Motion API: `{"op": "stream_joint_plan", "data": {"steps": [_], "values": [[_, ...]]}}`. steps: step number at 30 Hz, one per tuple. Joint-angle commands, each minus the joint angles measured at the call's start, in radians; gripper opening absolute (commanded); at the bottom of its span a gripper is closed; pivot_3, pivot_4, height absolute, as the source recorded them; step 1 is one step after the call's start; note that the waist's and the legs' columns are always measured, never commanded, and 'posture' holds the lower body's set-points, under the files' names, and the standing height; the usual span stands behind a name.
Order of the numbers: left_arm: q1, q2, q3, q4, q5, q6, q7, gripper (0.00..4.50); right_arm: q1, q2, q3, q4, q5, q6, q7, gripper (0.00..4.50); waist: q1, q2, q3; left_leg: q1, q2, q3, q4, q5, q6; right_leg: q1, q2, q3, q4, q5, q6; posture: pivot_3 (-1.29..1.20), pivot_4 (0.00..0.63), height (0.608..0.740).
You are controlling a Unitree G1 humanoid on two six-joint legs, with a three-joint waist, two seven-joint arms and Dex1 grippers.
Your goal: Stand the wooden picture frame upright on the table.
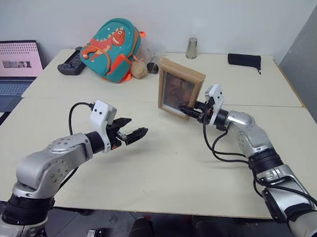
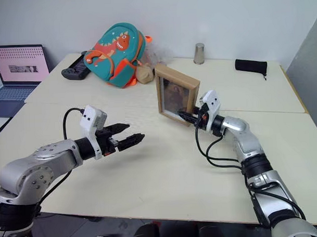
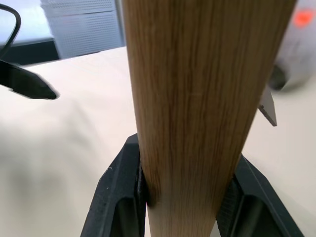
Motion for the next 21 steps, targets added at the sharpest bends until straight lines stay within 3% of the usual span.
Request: {"op": "stream_joint_plan", "data": {"steps": [1, 7, 8, 12, 14, 21], "values": [[0.022, -0.026, 0.007, -0.031, 0.087, -0.067, -0.039, 4.5, -0.045, 0.003, -0.043, -0.028, 0.025, 0.109, 0.048, 1.35, 0.0, 0.0, 0.0, 0.0, 0.0, 0.0, 0.0, 0.0, 0.0, 0.0, 0.0, 0.0, 0.0, 0.0, 0.0, 0.0, 0.15, 0.74], [0.056, -0.072, 0.028, -0.013, 0.167, -0.097, -0.06, 4.5, -0.045, 0.033, -0.039, 0.129, -0.087, 0.004, 0.068, 1.35, -0.006, 0.0, 0.0, -0.003, 0.0, 0.001, 0.0, 0.0, 0.0, -0.003, 0.0, 0.0, 0.0, 0.0, 0.0, 0.0, 0.15, 0.74], [0.061, -0.078, 0.032, -0.016, 0.174, -0.096, -0.063, 4.5, -0.04, 0.037, -0.043, 0.139, -0.092, 0.006, 0.07, 1.35, -0.006, 0.0, 0.0, -0.003, 0.0, 0.001, 0.0, 0.0, 0.0, -0.003, 0.0, 0.0, 0.0, 0.0, 0.0, 0.0, 0.0, 0.74], [0.075, -0.091, 0.048, -0.027, 0.181, -0.086, -0.064, 4.5, -0.028, 0.052, -0.075, 0.16, -0.078, 0.048, 0.066, 1.35, -0.009, 0.0, 0.0, -0.003, 0.0, 0.0, 0.0, 0.0, 0.0, -0.003, 0.0, 0.0, 0.0, 0.0, 0.0, 0.0, 0.0, 0.74], [0.078, -0.094, 0.053, -0.028, 0.181, -0.085, -0.061, 4.5, -0.027, 0.058, -0.09, 0.16, -0.063, 0.072, 0.061, 2.05, -0.01, 0.0, 0.0, -0.003, 0.0, 0.0, 0.0, 0.0, 0.0, -0.003, 0.0, 0.0, 0.0, 0.0, 0.0, 0.0, 0.0, 0.74], [0.068, -0.096, 0.05, -0.001, 0.193, -0.094, -0.066, 4.5, 0.018, 0.028, -0.087, 0.087, -0.061, 0.093, 0.06, 3.81, -0.01, 0.0, 0.0, -0.003, 0.0, 0.0, 0.0, 0.0, 0.0, -0.003, 0.0, 0.0, 0.0, 0.0, 0.0, 0.0, 0.0, 0.74]]}}
